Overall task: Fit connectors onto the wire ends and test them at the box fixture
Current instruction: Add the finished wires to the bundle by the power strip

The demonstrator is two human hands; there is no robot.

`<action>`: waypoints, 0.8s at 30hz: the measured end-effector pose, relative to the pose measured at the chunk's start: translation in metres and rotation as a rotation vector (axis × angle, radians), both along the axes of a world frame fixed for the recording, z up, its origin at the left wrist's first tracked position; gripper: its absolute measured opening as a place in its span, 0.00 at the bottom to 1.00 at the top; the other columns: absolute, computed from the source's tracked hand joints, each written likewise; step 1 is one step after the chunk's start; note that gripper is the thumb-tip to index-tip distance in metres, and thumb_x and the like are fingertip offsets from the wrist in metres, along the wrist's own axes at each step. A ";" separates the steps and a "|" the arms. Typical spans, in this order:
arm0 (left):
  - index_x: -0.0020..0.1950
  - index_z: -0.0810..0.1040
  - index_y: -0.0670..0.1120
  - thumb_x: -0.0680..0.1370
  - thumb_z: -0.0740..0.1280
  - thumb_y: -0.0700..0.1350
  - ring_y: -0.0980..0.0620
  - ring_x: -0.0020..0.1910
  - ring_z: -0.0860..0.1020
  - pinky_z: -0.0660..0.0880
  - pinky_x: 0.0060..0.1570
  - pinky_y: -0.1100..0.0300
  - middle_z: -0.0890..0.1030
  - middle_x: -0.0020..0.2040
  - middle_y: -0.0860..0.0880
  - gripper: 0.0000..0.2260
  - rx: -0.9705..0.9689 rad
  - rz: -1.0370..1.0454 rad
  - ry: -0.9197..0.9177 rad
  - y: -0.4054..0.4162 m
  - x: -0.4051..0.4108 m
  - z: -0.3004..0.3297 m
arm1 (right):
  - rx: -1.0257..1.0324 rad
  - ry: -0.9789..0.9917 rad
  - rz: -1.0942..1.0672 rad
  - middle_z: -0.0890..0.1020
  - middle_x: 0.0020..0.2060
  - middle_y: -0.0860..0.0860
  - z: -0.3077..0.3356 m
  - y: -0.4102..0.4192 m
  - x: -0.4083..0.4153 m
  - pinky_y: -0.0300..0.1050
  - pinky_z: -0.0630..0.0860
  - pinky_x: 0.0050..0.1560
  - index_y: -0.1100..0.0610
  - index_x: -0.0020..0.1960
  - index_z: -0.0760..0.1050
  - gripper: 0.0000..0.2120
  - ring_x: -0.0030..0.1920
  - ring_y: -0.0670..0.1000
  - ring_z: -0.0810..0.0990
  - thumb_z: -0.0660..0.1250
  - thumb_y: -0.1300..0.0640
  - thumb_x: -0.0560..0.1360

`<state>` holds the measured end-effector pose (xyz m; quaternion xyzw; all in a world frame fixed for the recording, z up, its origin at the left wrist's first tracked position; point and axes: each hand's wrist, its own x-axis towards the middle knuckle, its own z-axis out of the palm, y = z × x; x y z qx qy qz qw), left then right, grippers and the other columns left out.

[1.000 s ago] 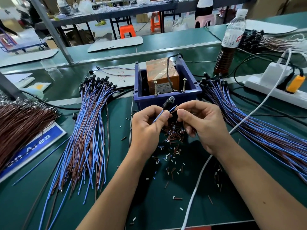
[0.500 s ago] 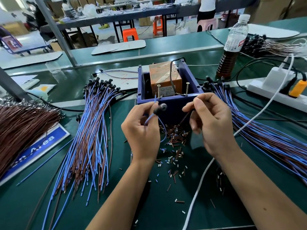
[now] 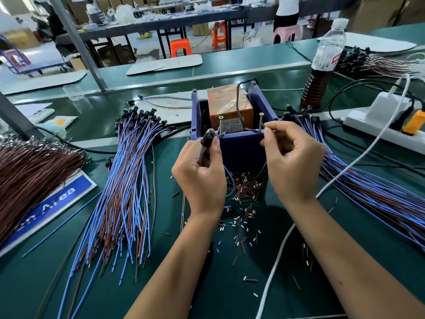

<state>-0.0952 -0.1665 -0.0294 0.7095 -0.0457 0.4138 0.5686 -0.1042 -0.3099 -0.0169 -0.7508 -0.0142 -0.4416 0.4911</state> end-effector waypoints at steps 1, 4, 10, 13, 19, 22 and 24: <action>0.44 0.80 0.48 0.81 0.70 0.46 0.43 0.35 0.77 0.75 0.35 0.46 0.81 0.37 0.44 0.07 -0.003 0.007 0.000 0.000 0.000 0.001 | 0.001 0.002 0.007 0.85 0.39 0.47 0.001 0.001 0.000 0.48 0.83 0.42 0.58 0.52 0.85 0.06 0.40 0.45 0.85 0.69 0.59 0.82; 0.41 0.82 0.39 0.81 0.71 0.42 0.43 0.37 0.77 0.72 0.37 0.57 0.81 0.38 0.42 0.10 -0.009 0.027 -0.007 -0.001 0.000 0.000 | 0.005 -0.003 0.018 0.85 0.39 0.48 0.000 0.001 -0.001 0.47 0.83 0.42 0.60 0.53 0.84 0.06 0.40 0.43 0.85 0.68 0.60 0.82; 0.41 0.82 0.37 0.81 0.71 0.41 0.45 0.37 0.76 0.67 0.38 0.71 0.82 0.38 0.41 0.11 -0.008 0.030 0.003 0.000 -0.002 0.001 | 0.006 -0.007 0.031 0.85 0.39 0.46 -0.001 0.002 -0.002 0.36 0.80 0.42 0.60 0.54 0.84 0.06 0.41 0.41 0.85 0.68 0.61 0.82; 0.42 0.82 0.39 0.81 0.71 0.42 0.46 0.37 0.77 0.70 0.37 0.66 0.82 0.38 0.42 0.10 0.001 0.022 0.002 0.000 -0.002 0.001 | 0.002 -0.008 0.037 0.85 0.39 0.46 -0.001 0.001 0.000 0.34 0.79 0.42 0.59 0.54 0.84 0.06 0.41 0.41 0.85 0.68 0.60 0.82; 0.47 0.84 0.46 0.80 0.70 0.39 0.50 0.38 0.80 0.76 0.38 0.57 0.83 0.39 0.47 0.05 -0.126 -0.056 -0.019 0.001 -0.014 0.006 | 0.095 -0.006 0.083 0.85 0.37 0.47 -0.004 -0.005 -0.001 0.36 0.76 0.40 0.59 0.52 0.83 0.06 0.38 0.45 0.84 0.68 0.61 0.82; 0.48 0.85 0.41 0.80 0.70 0.36 0.57 0.35 0.78 0.74 0.38 0.65 0.83 0.37 0.50 0.05 -0.273 -0.169 0.045 -0.014 -0.023 0.019 | 0.210 0.006 0.101 0.85 0.36 0.48 -0.003 -0.016 -0.003 0.40 0.75 0.36 0.56 0.50 0.83 0.05 0.32 0.45 0.80 0.68 0.61 0.81; 0.45 0.86 0.43 0.80 0.71 0.38 0.58 0.32 0.76 0.72 0.35 0.64 0.81 0.33 0.54 0.06 -0.336 -0.248 0.165 -0.035 -0.025 0.034 | 0.250 0.016 0.101 0.85 0.35 0.50 -0.001 -0.027 -0.007 0.42 0.74 0.35 0.53 0.49 0.82 0.05 0.30 0.47 0.79 0.68 0.60 0.81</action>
